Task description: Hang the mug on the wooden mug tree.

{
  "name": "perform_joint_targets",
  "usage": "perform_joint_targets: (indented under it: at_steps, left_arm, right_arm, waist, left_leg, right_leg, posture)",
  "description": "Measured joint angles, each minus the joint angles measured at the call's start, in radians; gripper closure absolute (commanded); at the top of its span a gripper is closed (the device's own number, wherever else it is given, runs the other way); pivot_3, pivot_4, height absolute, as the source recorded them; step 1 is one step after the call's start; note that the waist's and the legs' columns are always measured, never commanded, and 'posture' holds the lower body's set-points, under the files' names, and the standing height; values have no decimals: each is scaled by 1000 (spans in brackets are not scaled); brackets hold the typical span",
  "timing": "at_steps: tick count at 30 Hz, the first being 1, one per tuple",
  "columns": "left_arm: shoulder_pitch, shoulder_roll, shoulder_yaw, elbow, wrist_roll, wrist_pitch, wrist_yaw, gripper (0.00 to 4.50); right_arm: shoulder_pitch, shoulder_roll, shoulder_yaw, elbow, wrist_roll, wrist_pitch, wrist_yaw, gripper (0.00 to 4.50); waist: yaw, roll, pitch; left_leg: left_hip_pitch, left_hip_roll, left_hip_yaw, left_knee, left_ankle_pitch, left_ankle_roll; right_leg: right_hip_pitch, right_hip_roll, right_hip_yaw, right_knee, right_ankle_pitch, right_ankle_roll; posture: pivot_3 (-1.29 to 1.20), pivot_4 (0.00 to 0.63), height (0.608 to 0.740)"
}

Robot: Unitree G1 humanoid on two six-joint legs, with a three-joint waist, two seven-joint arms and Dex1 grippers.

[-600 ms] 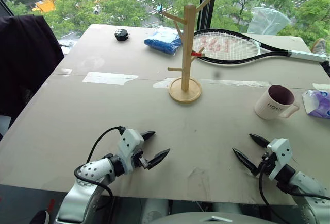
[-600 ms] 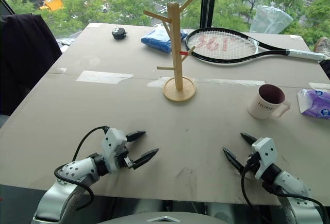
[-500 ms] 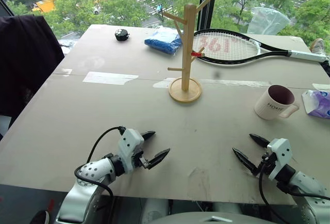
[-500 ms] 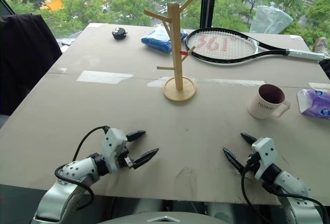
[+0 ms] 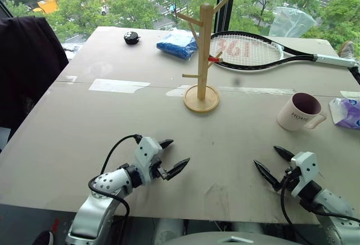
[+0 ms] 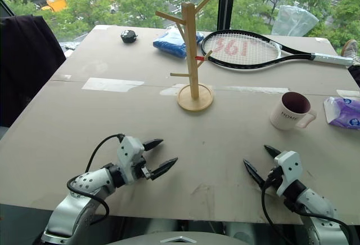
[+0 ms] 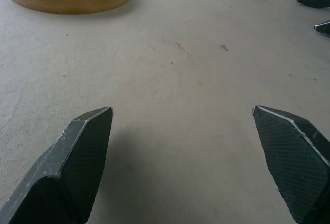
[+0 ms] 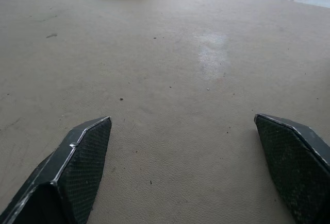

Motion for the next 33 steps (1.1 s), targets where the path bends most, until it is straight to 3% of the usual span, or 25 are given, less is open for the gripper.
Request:
perform_joint_targets:
  at_steps: [7,13,19,33]
  left_arm:
    - [-26,0,-6,6,0,0,0,54]
    - [-107,6,-29,2,-15,35,-15,54]
    - [-319,3,-79,-89,-82,149,-24,54]
    - [-411,21,-137,-114,-118,239,-34,54]
  right_arm:
    - [-18,22,-16,19,0,-1,-29,0]
    - [-96,43,-158,122,-8,5,-168,0]
    - [-211,27,-295,262,18,35,-249,0]
    - [-436,-18,-349,469,65,47,-187,0]
  waist:
    - [0,0,0]
    - [0,0,0]
    - [0,1,1]
    - [-3,2,2]
  left_leg:
    - [0,0,0,0,0,0]
    - [0,-4,-1,0,0,1]
    - [0,-5,0,1,0,1]
    - [0,-7,-1,1,0,1]
  right_leg:
    - [0,0,0,0,0,0]
    - [0,0,2,1,0,0]
    - [0,-1,5,1,2,4]
    - [0,0,9,1,2,4]
  posture:
    - [0,150,654]
    - [0,150,654]
    - [0,150,654]
    - [0,150,654]
